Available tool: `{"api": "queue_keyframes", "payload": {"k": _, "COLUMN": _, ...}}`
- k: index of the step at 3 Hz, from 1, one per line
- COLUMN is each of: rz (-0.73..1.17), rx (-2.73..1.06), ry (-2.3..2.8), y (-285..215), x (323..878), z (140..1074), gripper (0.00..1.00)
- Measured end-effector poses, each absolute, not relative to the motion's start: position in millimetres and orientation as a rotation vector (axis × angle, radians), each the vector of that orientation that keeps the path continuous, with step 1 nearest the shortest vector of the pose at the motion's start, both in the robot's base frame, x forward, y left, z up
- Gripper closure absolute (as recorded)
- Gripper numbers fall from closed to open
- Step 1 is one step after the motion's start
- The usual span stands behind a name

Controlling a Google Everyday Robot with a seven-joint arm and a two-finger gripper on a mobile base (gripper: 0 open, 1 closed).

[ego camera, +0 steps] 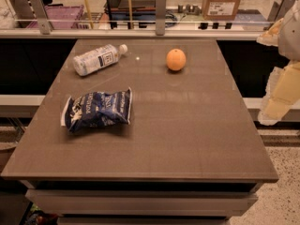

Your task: Pick orange

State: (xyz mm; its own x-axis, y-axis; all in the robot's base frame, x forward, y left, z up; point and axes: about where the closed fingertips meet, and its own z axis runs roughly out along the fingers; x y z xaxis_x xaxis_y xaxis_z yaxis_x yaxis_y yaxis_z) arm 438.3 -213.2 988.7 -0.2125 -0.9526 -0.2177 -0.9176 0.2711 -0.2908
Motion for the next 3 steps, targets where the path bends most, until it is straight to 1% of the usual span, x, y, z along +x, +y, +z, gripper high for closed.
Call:
{"api": "queue_keyframes", "payload": {"k": 2, "rz": -0.122, "rx": -1.611, "ry": 2.131, "y": -215, "x": 446, "z": 998, "gripper": 0.0}}
{"api": "queue_keyframes", "payload": {"k": 3, "rz": -0.06, "rx": -1.432, "ry": 2.1, "y": -217, "x": 465, "z": 1007, "gripper": 0.0}}
